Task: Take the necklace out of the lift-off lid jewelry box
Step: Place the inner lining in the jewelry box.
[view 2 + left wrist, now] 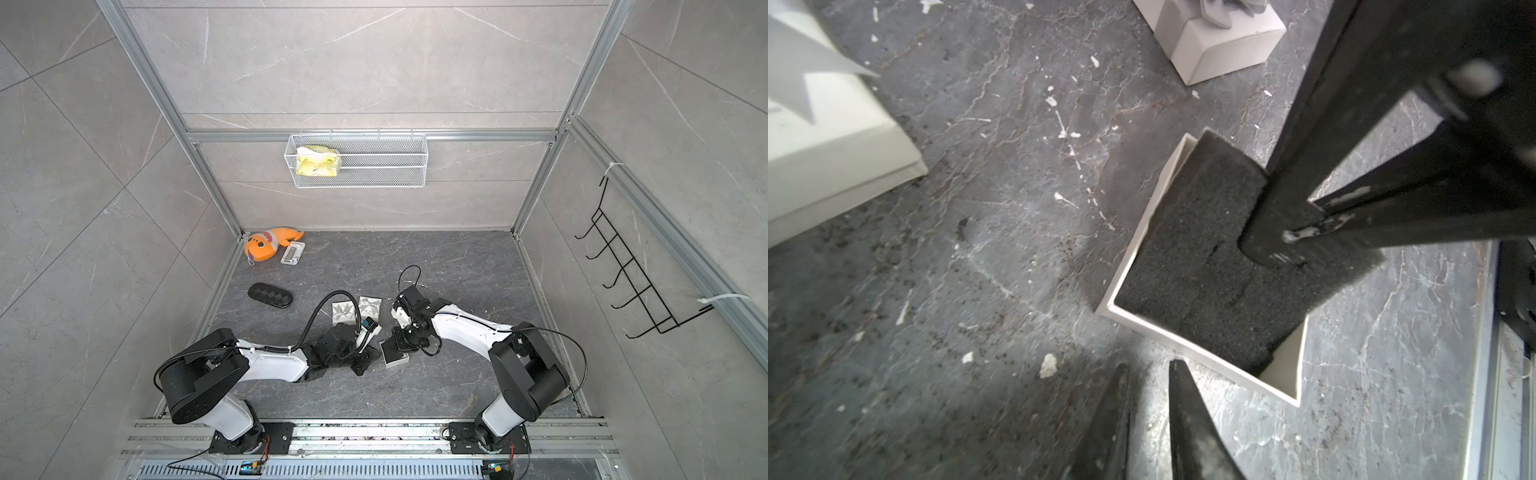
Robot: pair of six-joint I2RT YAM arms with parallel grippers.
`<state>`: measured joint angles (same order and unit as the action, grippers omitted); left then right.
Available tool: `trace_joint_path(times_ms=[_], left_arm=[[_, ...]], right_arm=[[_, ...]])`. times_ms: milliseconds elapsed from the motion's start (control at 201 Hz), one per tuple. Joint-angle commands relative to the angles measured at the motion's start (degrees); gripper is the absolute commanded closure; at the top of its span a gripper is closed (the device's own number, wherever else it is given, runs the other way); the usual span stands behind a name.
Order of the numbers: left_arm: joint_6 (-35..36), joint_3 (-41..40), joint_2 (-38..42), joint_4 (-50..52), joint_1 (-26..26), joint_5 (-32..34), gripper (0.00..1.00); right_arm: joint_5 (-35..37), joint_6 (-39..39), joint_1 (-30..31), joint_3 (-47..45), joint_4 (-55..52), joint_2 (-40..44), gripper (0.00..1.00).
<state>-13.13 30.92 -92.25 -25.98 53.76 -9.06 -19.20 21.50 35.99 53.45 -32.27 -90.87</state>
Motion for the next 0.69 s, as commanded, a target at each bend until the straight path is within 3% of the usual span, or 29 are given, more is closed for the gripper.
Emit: trace_joint_path(times_ms=[0, 129, 199, 557, 687], left_arm=[[-1.74, -0.81, 1.04, -4.64, 0.30, 1.60, 0.80], [-1.70, -1.89, 3.21, -4.40, 0.29, 2.96, 0.80], [-1.39, -2.14, 4.32, -3.75, 0.30, 3.63, 0.80], [-0.51, -2.44, 7.16, -1.89, 0.25, 5.98, 0.81], [-0.50, -2.35, 7.77, -1.80, 0.30, 6.40, 0.81]], right_arm=[[6.52, 0.43, 1.24, -0.30, -1.47, -1.00, 0.89], [10.35, -0.39, 2.30, 0.66, -3.63, 0.50, 0.68], [11.69, -0.83, 2.73, 1.33, -4.79, 1.45, 0.62], [17.54, -3.84, 4.59, 6.93, -12.56, 4.37, 0.54], [18.36, -4.68, 4.88, 8.03, -13.50, 5.48, 0.61]])
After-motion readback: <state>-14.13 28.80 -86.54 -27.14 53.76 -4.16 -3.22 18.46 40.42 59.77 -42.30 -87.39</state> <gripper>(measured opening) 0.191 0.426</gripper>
